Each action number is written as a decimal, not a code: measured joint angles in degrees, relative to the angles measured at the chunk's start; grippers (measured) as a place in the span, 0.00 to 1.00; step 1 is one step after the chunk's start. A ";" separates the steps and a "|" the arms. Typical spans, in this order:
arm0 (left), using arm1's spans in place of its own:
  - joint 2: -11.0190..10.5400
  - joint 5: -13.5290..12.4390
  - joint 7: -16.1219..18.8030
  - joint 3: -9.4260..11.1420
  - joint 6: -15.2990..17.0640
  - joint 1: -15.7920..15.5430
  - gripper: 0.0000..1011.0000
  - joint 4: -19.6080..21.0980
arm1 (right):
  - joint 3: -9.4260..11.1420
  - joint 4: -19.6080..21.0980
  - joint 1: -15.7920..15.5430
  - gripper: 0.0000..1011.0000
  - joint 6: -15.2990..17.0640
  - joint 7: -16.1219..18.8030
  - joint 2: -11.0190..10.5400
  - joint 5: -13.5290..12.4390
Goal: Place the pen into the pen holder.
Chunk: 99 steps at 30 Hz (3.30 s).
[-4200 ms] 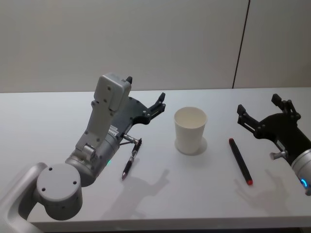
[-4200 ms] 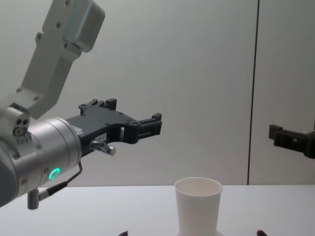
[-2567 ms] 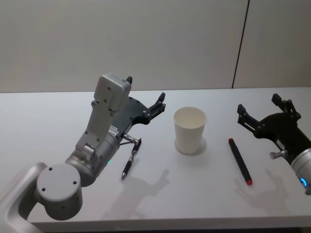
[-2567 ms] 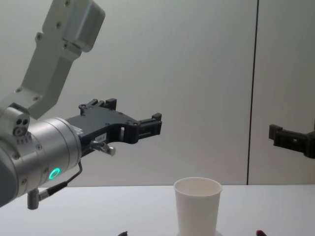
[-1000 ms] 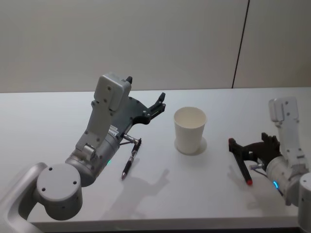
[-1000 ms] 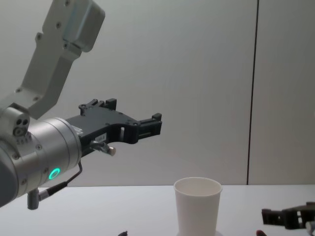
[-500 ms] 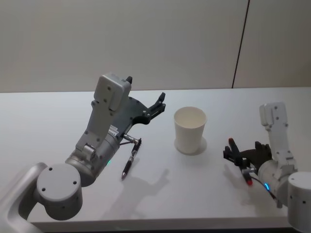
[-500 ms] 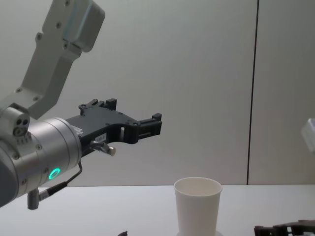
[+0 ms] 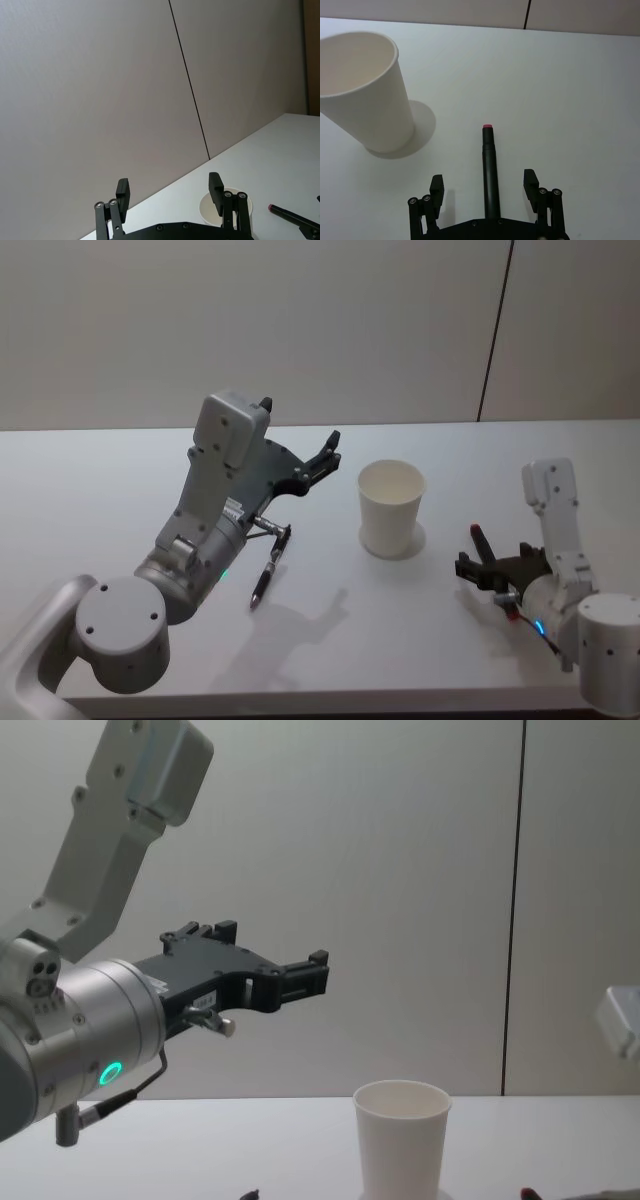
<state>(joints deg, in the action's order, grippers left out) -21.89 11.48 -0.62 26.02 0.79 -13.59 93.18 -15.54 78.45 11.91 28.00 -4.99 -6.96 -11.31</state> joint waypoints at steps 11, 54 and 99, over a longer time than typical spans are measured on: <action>0.00 0.00 0.00 0.00 0.00 0.00 0.99 0.00 | 0.04 -1.77 0.54 0.99 0.79 -0.24 0.63 0.29; 0.00 0.00 0.00 0.00 0.00 0.00 0.99 0.00 | 0.54 -5.24 1.15 0.36 2.42 0.95 1.44 2.17; 0.00 0.00 0.00 0.00 0.00 0.00 0.99 0.00 | 2.57 6.03 -3.03 0.16 -14.94 3.13 -0.95 4.00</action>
<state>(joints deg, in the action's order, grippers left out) -21.89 11.48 -0.63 26.02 0.79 -13.59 93.18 -12.97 84.48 8.88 13.06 -1.86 -7.91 -7.31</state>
